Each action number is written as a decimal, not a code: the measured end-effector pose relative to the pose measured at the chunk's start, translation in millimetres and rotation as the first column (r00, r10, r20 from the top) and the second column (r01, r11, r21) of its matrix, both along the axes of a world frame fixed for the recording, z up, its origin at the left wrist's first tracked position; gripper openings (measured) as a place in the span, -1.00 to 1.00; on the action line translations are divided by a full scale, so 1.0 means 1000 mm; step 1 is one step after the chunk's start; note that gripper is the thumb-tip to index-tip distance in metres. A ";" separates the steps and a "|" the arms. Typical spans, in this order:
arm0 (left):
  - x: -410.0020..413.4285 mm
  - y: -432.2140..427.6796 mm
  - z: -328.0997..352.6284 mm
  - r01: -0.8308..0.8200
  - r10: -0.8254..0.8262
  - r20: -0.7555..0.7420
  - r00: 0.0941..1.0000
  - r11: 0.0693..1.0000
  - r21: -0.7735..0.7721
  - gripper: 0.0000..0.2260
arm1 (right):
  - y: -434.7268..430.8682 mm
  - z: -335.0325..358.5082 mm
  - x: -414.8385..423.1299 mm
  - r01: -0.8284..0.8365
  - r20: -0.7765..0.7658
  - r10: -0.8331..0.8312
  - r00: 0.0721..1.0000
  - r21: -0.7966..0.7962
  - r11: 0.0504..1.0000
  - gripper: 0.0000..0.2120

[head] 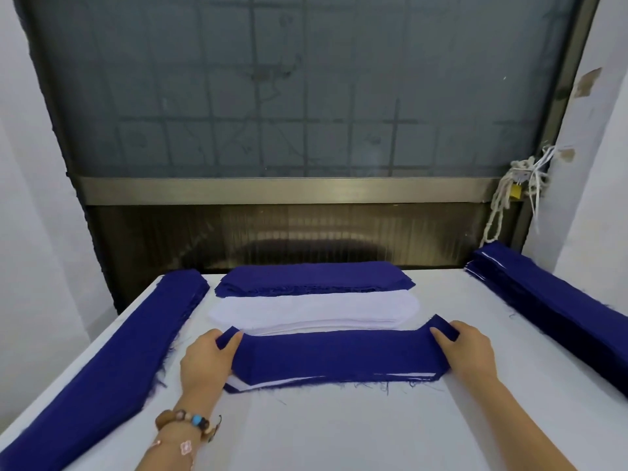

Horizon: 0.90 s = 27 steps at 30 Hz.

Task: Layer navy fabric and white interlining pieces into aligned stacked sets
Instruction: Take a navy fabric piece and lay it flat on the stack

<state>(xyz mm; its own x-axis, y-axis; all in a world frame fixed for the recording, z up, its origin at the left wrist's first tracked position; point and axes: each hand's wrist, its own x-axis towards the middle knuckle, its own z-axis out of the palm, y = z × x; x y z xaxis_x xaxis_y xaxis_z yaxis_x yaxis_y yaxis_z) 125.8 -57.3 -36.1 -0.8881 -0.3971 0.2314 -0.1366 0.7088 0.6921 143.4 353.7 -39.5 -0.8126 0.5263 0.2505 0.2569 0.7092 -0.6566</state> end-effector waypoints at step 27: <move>0.002 -0.012 -0.007 -0.089 0.084 -0.049 0.995 0.990 -0.105 -0.87 | 0.005 -0.011 -0.006 0.090 0.082 -0.097 0.992 0.082 0.993 -0.88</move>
<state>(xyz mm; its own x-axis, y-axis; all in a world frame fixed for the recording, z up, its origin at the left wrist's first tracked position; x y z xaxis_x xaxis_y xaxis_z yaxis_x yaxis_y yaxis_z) 128.1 -69.1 -42.7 -0.8396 -0.4425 0.3151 -0.1712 0.7661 0.6195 137.2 358.5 -50.3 -0.7811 0.5823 0.2253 0.3772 0.7276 -0.5730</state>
